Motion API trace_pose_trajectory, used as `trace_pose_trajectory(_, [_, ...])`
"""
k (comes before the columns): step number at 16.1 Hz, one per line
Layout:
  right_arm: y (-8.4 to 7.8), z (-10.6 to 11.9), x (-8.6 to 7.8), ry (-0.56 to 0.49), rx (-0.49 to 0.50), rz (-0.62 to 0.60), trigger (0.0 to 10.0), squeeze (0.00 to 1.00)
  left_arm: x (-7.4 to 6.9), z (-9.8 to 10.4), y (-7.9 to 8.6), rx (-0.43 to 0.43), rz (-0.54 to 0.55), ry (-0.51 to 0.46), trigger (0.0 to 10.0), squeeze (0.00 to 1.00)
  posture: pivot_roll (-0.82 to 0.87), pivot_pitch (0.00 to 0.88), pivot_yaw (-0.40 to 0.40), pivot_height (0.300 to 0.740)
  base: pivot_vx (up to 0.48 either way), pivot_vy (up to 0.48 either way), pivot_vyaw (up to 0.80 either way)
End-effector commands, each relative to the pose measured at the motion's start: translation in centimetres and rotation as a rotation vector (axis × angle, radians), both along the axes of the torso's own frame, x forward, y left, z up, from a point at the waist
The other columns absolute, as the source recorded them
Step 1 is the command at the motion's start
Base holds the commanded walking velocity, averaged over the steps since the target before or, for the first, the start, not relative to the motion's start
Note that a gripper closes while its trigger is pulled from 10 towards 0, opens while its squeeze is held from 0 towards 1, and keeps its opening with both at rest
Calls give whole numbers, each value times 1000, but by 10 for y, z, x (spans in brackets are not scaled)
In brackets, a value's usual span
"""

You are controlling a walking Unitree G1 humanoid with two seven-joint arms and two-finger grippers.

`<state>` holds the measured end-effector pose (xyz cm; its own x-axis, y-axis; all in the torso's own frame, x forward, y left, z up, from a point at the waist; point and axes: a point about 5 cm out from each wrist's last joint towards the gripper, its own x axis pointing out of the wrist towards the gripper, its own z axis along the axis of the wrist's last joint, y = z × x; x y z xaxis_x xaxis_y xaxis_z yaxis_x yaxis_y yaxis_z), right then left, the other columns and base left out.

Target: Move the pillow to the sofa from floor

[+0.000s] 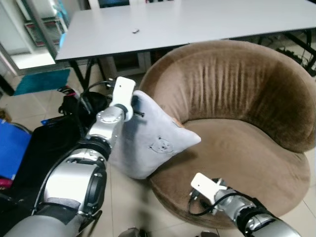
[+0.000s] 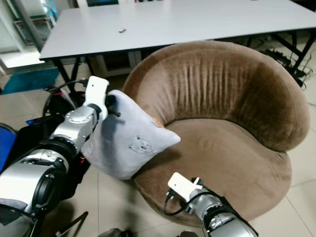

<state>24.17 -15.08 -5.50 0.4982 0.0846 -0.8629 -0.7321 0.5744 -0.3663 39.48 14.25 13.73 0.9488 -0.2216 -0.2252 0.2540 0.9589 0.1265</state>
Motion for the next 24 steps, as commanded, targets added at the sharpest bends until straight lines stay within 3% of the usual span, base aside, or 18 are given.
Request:
trace_pose_trajectory(1, [4,2,2,-5,6,15,10000,0,4,13,1,5,-3,-61,10000,0,-192,0,71,740,0,-420,0])
trace_pose_trajectory(6, [4,2,2,-7,5,18,10000,0,4,12,1,7,4,-61,10000,0,-191,0,69,740,0,-420,0])
trace_pose_trajectory(12, [5,2,2,-4,3,25,10000,0,3,10,-1,-7,-6,-50,10000,0,-191,0,65,740,285,-381,0])
trace_pose_trajectory(17, [4,2,2,-2,1,33,10000,0,3,11,-1,-13,0,-65,10000,0,-192,0,64,740,0,0,0])
trace_pose_trajectory(24, [4,2,3,1,2,33,10000,0,3,11,-2,-8,-8,-61,10000,0,-192,0,64,740,314,-328,0])
